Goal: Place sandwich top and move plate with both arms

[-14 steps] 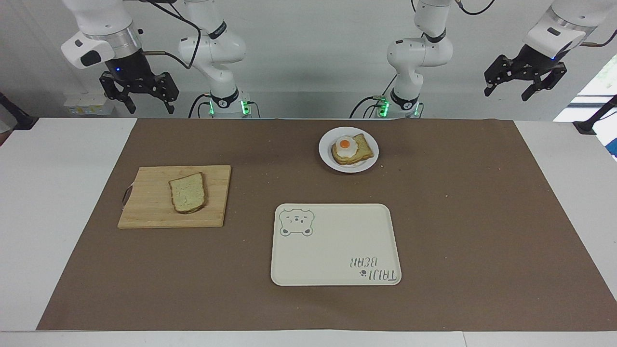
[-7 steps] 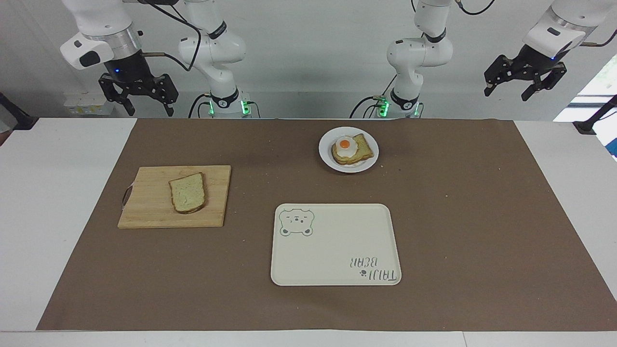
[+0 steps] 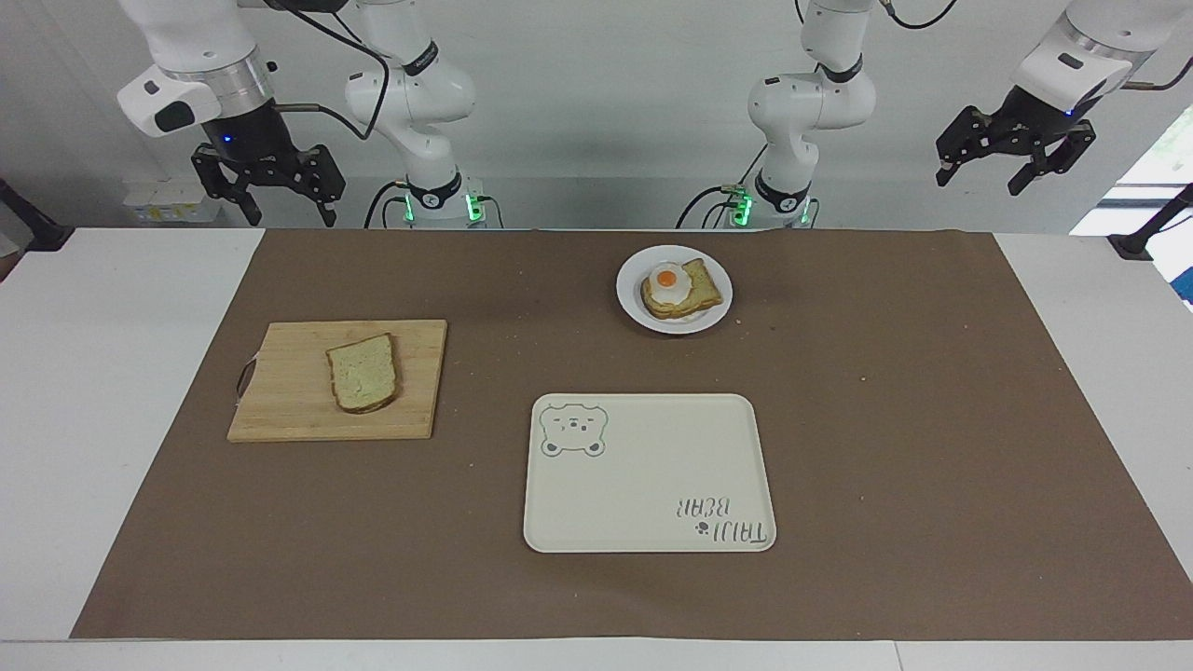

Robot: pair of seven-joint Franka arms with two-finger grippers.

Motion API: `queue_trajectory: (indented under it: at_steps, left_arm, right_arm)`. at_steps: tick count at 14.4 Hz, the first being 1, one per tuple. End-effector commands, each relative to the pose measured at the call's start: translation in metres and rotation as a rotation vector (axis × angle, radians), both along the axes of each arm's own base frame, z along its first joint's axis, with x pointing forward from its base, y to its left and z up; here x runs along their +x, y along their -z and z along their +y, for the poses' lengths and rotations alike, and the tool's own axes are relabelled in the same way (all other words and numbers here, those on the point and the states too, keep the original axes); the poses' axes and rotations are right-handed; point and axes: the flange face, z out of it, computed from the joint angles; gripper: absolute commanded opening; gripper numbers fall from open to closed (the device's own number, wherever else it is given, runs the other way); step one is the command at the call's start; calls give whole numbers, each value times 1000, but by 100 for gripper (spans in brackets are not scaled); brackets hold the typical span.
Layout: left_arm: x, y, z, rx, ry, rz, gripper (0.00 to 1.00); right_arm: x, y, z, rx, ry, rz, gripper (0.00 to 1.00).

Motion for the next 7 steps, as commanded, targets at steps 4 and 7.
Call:
queue_trajectory:
  at_steps: [4,7]
  left_arm:
    - [-8,-1,-2,5,-5,4,100]
    - [-8,-1,-2,5,-5,4,100]
  right_arm:
    - [-1,7,-12,9,-16,-1,100]
    - [-1,8,-12,9,-16,1,100]
